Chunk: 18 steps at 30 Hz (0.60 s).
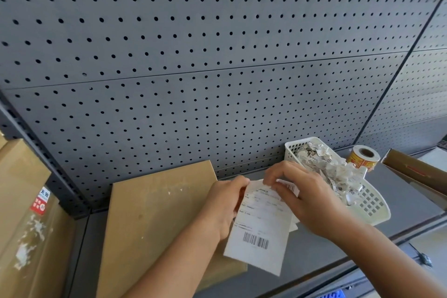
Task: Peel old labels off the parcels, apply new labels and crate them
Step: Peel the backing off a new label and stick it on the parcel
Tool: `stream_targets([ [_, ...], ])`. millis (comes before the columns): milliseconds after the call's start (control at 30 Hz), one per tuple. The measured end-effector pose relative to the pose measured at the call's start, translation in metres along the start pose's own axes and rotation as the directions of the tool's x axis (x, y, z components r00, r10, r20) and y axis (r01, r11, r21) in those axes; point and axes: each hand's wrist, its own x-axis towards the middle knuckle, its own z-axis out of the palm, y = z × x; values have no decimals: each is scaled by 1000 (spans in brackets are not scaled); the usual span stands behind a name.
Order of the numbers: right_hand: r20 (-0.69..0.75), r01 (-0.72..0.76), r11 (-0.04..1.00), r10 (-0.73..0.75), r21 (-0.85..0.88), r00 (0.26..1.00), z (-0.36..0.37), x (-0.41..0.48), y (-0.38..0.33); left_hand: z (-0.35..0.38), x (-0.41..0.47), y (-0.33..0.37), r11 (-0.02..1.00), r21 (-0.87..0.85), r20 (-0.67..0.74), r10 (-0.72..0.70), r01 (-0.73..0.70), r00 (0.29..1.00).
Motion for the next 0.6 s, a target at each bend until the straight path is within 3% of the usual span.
stream_targets([
  [133,-8,5,1000,-5,-10,1000,-3,0,-1,2,-1,5,999,-28,164,-41,47,986],
  [300,-24,-7,1000,7,4,1000,-7,-1,-4,2,-2,4,1000,6,255,19,-22,967],
  [600,-195,46,995,-28,88,980,-27,4,-22,6,6,3,999,32,109,-6,2,994],
])
